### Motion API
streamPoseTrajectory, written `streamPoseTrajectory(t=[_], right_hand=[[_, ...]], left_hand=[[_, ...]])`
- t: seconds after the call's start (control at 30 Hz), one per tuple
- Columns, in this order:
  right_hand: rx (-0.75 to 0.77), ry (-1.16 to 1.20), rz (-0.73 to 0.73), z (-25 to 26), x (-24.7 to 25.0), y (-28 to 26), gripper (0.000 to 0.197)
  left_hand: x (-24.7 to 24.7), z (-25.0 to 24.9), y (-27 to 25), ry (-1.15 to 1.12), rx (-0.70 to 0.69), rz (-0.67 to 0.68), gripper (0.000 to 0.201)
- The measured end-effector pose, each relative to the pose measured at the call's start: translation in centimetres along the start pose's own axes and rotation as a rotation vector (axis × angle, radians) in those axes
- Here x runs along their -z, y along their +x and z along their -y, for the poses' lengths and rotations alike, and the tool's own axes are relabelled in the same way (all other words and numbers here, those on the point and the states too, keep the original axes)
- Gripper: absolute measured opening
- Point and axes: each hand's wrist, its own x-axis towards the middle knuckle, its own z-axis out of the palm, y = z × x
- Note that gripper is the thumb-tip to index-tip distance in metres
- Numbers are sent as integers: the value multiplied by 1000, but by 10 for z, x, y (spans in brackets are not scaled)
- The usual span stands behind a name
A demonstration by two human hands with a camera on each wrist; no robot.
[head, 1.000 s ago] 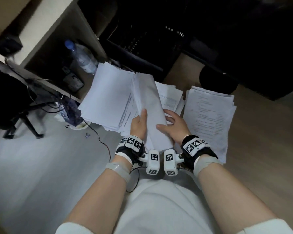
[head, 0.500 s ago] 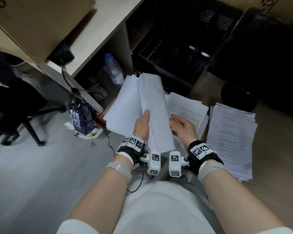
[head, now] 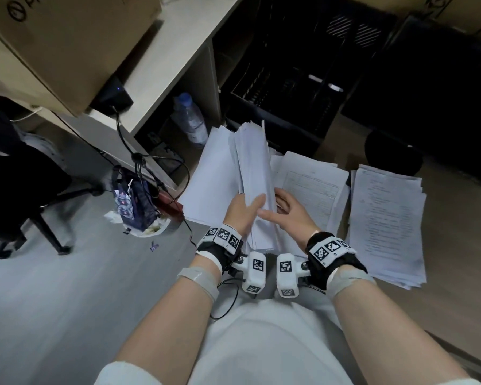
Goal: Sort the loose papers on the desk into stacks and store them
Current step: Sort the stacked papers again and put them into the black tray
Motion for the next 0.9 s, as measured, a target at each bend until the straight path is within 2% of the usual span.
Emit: streamPoseTrajectory(t=[0.17, 0.2, 0.27, 0.4, 0.43, 0.53, 0.6, 0.7, 0.8, 0.9], right_hand=[[-33, -5, -54, -11, -15, 17, 19], [-20, -71, -59, -15, -20, 23, 19], [-9, -186, -82, -26, -30, 38, 32], [-122, -316, -251, -34, -30, 70, 37], [-151, -337, -238, -37, -30, 77, 35], [-167, -300, -92, -43, -34, 96, 19], [-165, -273, 21, -40, -41, 106, 27], [-217, -329, -1, -39, -45, 121, 51], [-259, -229, -45, -33, -40, 130, 44], [-261, -191, -108, -28, -38, 134, 37]], left_hand=[[24, 16, 6, 235, 106, -214, 40], [33, 18, 8, 256, 124, -266, 42], [50, 20, 10, 256, 138, -335, 43], [71, 22, 21, 280, 168, -434, 21], [74, 22, 23, 280, 162, -465, 20], [78, 22, 28, 318, 156, -528, 40], [79, 19, 32, 324, 181, -536, 43], [76, 18, 39, 362, 204, -547, 38], [74, 14, 51, 413, 232, -529, 39], [78, 13, 67, 480, 239, -474, 30]])
